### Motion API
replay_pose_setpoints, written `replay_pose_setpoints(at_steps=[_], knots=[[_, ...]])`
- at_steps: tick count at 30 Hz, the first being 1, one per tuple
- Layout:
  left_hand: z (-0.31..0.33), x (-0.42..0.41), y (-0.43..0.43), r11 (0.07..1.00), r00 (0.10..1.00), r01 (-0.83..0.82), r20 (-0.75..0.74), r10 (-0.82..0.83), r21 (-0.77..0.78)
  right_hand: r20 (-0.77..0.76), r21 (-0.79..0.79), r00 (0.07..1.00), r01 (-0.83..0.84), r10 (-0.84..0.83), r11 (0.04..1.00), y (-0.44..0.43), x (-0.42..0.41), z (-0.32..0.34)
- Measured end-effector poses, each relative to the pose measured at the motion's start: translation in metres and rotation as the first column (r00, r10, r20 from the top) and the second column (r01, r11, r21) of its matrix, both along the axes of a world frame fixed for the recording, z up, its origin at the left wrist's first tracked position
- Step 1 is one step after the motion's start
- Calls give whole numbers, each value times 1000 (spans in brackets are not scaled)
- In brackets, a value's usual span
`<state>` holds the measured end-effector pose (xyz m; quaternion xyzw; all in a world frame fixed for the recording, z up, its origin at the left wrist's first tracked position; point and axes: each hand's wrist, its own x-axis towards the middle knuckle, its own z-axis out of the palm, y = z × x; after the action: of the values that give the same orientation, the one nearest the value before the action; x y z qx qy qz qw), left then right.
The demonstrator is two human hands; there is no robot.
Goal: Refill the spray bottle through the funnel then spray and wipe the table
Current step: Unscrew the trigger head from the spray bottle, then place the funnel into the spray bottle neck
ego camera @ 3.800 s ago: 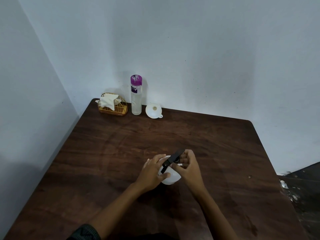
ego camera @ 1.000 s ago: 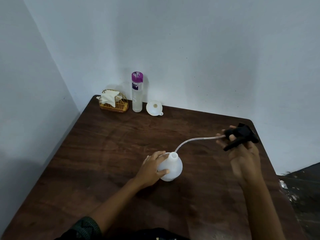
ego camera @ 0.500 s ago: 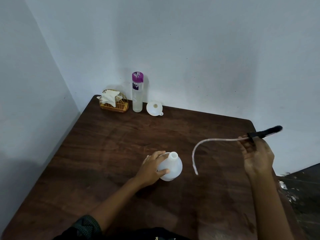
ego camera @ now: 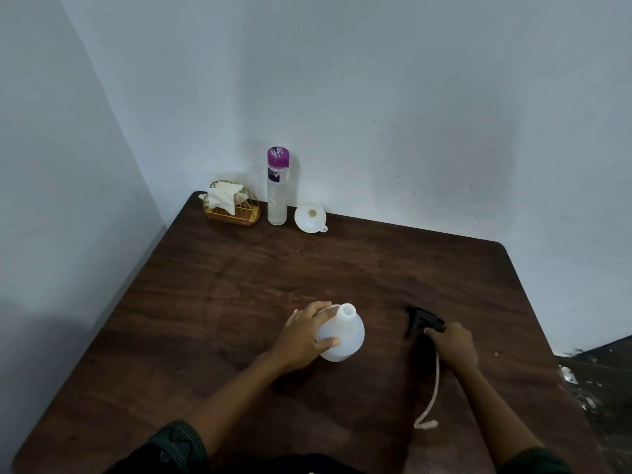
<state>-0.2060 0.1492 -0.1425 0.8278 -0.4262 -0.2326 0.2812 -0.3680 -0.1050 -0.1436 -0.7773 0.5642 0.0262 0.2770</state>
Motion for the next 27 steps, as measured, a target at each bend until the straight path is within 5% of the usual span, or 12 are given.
replay_pose_setpoints(at_steps=[12,20,23,27], knots=[[2,7,7,997,991,26,-126,-36,-74,-151,-89,987,-71,57,993,-1,5,17],[14,76,42,980,973,-195,-135,189,-35,-28,-255,990,-144,142,956,-6,31,59],[11,101,51,971,972,-230,-35,232,61,44,-266,969,-224,244,938,6,60,78],[11,129,58,894,971,-236,48,236,381,118,-235,897,-392,426,889,32,109,94]])
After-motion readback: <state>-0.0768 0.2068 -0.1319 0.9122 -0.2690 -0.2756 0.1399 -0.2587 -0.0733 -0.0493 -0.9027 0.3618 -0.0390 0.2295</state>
